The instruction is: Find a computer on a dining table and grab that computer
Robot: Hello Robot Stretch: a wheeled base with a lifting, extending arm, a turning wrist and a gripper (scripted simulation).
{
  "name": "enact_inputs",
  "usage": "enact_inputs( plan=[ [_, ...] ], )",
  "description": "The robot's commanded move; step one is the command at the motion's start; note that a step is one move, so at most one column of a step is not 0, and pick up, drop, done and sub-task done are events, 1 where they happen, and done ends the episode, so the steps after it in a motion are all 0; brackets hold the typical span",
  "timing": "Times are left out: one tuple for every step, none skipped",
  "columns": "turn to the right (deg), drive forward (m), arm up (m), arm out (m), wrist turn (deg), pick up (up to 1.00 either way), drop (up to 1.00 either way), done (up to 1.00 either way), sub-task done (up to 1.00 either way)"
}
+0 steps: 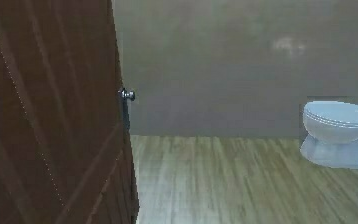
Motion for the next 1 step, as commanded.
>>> enact_inputs(
  plan=[
    [0.0,0.45,0.00,0.00,0.0,0.00,0.00,0.00,0.00]
  ],
)
